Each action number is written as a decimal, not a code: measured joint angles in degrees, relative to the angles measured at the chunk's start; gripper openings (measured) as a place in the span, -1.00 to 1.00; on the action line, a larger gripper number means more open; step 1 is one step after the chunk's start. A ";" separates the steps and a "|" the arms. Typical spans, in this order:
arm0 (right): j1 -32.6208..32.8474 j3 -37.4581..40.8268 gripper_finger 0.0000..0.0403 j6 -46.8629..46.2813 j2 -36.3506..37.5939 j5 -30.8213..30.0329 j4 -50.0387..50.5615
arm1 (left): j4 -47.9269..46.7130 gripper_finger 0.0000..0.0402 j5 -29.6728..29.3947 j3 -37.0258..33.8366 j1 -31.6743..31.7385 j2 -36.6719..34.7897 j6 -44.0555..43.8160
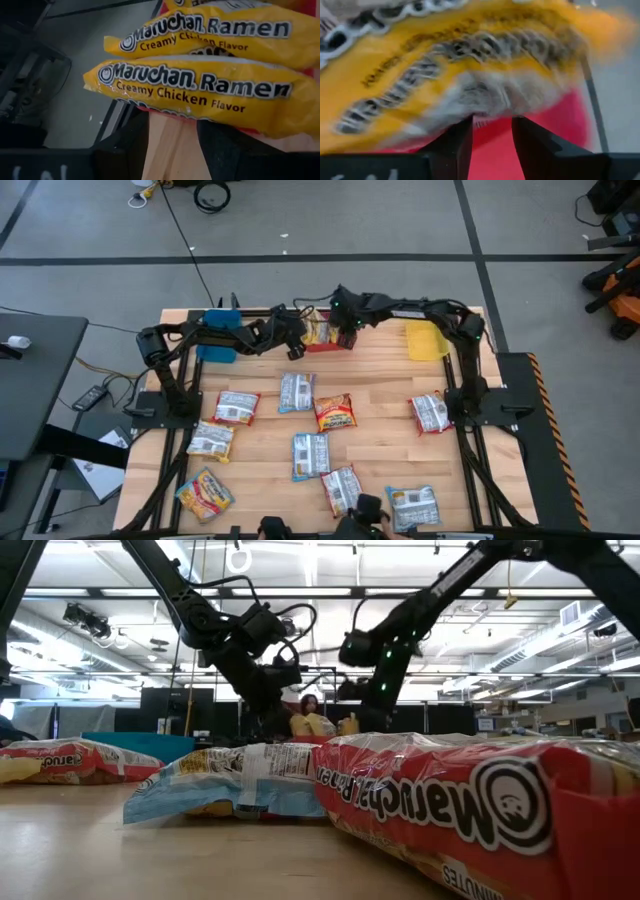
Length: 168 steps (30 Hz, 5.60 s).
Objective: Sort Maruchan noodles
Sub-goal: Put the right yellow noodle pack into the red bin, then put the yellow noodle pack into the red bin
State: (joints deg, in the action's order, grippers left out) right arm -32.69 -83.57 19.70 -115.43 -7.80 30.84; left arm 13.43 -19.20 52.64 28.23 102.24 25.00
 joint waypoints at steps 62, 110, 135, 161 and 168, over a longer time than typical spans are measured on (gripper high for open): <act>36.11 9.27 -0.33 -16.92 26.57 -22.29 6.61 | -82.68 -0.12 23.60 -0.68 -78.70 -16.20 -81.70; 39.21 18.17 -0.29 -12.48 26.52 1.80 -11.53 | -80.34 -0.99 3.63 10.25 -66.99 -33.47 -63.15; 42.41 30.88 0.65 10.74 26.48 9.10 -70.15 | -38.79 -0.99 13.96 10.71 -43.57 -42.08 -6.38; 41.35 14.12 -0.33 -7.16 27.36 -14.00 -30.33 | -53.28 -0.52 -2.47 17.42 -36.42 -36.71 -6.85; 29.48 1.39 -0.33 -35.03 26.52 -22.23 -3.98 | -71.23 0.01 -17.19 21.94 -34.64 -39.40 -22.09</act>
State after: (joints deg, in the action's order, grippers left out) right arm -3.21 -82.18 -15.32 -88.90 -30.03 26.85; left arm -57.80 -36.39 74.59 -6.41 62.84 2.92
